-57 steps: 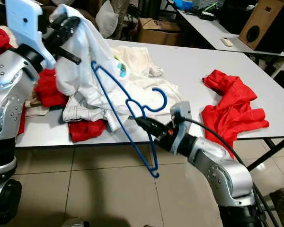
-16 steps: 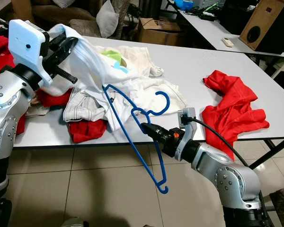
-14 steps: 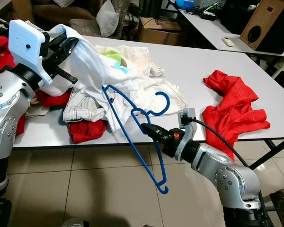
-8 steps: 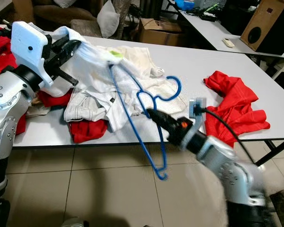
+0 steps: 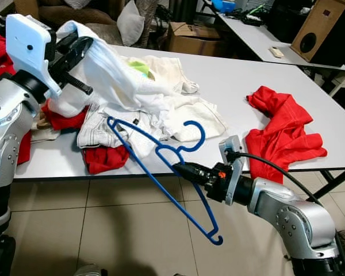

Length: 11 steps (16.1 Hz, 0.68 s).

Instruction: Hang hanger

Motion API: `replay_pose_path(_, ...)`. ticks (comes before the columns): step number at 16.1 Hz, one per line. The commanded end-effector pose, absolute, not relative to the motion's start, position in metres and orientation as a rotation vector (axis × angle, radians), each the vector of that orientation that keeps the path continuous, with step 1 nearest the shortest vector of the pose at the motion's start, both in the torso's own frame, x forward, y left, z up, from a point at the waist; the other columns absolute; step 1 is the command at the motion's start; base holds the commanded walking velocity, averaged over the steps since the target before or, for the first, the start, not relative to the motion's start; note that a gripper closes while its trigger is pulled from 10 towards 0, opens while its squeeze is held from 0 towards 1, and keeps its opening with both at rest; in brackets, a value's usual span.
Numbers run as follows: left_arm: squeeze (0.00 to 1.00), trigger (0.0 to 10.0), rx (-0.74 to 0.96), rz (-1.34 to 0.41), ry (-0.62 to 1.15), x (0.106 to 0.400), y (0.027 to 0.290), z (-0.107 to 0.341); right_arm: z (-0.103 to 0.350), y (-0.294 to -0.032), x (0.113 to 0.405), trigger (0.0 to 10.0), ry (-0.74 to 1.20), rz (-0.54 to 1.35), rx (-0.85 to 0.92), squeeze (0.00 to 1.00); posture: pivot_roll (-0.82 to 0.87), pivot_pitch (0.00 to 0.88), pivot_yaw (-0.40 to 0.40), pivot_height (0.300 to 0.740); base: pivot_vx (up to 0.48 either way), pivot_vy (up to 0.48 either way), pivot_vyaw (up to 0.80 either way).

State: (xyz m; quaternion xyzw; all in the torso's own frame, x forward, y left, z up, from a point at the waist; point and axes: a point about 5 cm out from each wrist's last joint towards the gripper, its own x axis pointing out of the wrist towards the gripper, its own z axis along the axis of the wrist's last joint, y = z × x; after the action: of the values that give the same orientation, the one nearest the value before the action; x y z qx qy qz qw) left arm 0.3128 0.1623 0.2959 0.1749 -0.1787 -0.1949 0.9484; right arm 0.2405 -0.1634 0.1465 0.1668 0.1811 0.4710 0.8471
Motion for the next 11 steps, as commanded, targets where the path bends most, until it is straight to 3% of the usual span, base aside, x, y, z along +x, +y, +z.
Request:
replay_pose_path(1,0.0,0.0,0.362,-0.431,-0.389,0.312,0.155,0.302,0.149,-0.171,0.244,10.0,0.347,0.95,0.334,0.0,-0.02,0.0,-0.141,0.74,0.0,0.0,0.0)
replay_pose_path(6,0.0,0.0,0.383,-0.45,-0.38,0.312,0.153,0.3,0.153,-0.176,0.259,10.0,0.235,0.88,0.404,0.0,-0.02,0.0,-0.143,0.74,0.0,0.0,0.0)
replay_pose_path(11,0.0,0.0,0.369,-0.478,-0.38,0.31,0.147,0.3,0.157,-0.163,0.275,10.0,0.23,0.863,0.402,0.0,-0.01,0.0,-0.153,0.74,0.0,0.0,0.0)
